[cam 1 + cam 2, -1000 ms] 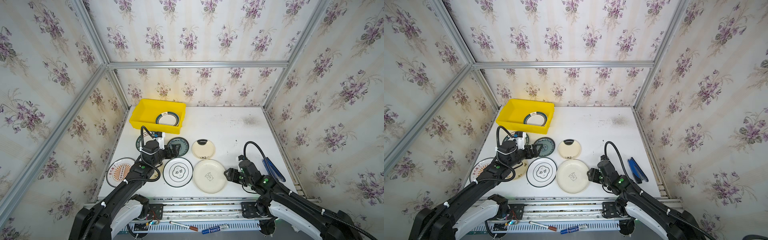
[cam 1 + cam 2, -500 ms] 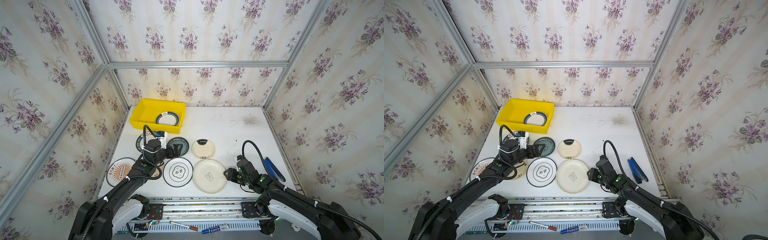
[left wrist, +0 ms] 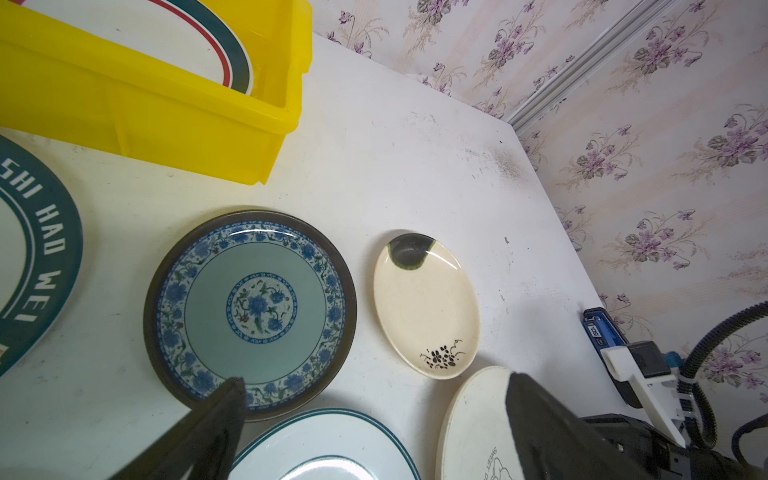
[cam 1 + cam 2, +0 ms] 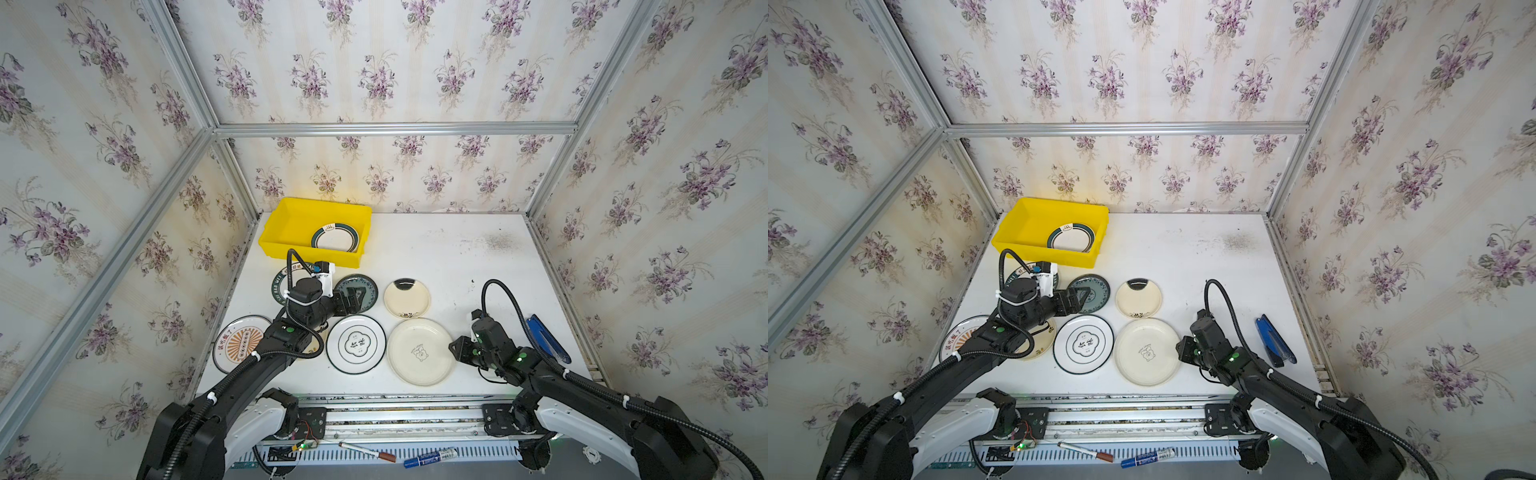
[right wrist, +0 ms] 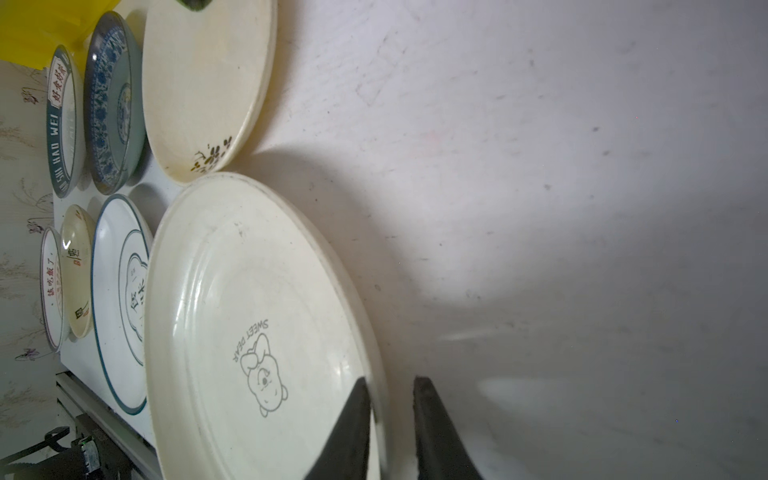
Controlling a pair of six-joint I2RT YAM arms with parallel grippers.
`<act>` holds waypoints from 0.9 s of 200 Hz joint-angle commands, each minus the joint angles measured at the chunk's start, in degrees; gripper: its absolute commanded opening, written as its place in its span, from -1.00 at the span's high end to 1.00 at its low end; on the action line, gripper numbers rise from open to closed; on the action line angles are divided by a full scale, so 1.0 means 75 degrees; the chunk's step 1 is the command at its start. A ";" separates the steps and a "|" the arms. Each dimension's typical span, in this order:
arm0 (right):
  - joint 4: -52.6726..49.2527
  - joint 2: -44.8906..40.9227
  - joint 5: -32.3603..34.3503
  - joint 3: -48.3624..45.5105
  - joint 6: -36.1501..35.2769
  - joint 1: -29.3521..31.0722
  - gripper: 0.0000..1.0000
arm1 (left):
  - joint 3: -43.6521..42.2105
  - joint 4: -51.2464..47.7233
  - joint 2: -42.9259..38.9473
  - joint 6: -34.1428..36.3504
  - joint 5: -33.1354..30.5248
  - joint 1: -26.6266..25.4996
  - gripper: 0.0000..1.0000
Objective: Place the plates into the plastic bin on the countertop
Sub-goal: 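Grip the rim of the large cream bear-print plate with the right gripper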
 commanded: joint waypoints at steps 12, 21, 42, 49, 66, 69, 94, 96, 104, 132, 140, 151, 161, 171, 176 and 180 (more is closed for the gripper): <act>-0.0038 -0.0379 0.0189 -0.0027 0.0115 0.0005 0.63 | 0.0075 0.0152 -0.0001 0.0000 0.0334 -0.0010 -0.99; -0.0073 -0.0521 0.0236 -0.0063 0.0127 0.0003 0.63 | 0.0068 0.0152 -0.0024 0.0023 0.0335 -0.0021 -0.99; -0.0112 -0.0800 0.0251 -0.0131 0.0090 0.0001 0.63 | 0.0063 0.0154 -0.0049 0.0037 0.0286 -0.0045 -0.99; -0.0171 -0.0853 0.0249 -0.0127 0.0059 0.0006 0.62 | 0.0063 0.0150 -0.0039 0.0037 0.0289 -0.0045 -0.99; -0.0277 -0.0881 0.0244 -0.0079 -0.0011 0.0004 0.59 | 0.0080 0.0158 -0.0002 0.0025 0.0321 -0.0045 -0.99; -0.0290 -0.0877 0.0238 -0.0078 -0.0013 0.0006 0.59 | 0.0076 0.0158 0.0011 0.0012 0.0323 -0.0045 -0.99; -0.0164 -0.0695 0.0101 -0.0063 -0.0057 0.0004 0.58 | 0.0098 0.0149 0.0069 0.0002 0.0359 -0.0057 -0.99; -0.0149 -0.0664 0.0083 -0.0067 -0.0065 0.0006 0.58 | 0.0098 0.0156 0.0060 0.0011 0.0353 -0.0051 -0.99; -0.0111 -0.0553 0.0034 -0.0040 -0.0100 0.0005 0.58 | 0.0098 0.0152 0.0064 0.0004 0.0359 -0.0057 -0.99; 0.0048 -0.0043 -0.0143 0.0086 -0.0189 0.0001 0.59 | 0.0098 0.0157 0.0049 0.0007 0.0356 -0.0068 -0.99; 0.0108 0.0098 -0.0166 0.0106 -0.0207 0.0000 0.60 | 0.0098 0.0149 0.0055 0.0011 0.0347 -0.0080 -0.99; 0.0197 0.0267 -0.0189 0.0119 -0.0212 0.0006 0.64 | 0.0099 0.0157 0.0040 0.0014 0.0347 -0.0080 -0.99; 0.0268 0.0386 -0.0196 0.0119 -0.0191 0.0006 0.67 | 0.0100 0.0159 0.0023 0.0032 0.0359 -0.0080 -0.99; 0.0304 0.0466 -0.0178 0.0120 -0.0138 0.0005 0.70 | 0.0090 0.0158 0.0011 0.0036 0.0347 -0.0092 -0.99; 0.0322 0.0479 -0.0170 0.0110 -0.0094 0.0005 0.74 | 0.0087 0.0157 0.0009 0.0034 0.0353 -0.0092 -0.99; 0.0351 0.0480 -0.0161 0.0104 -0.0074 0.0006 0.80 | 0.0087 0.0152 0.0008 0.0024 0.0345 -0.0092 -0.99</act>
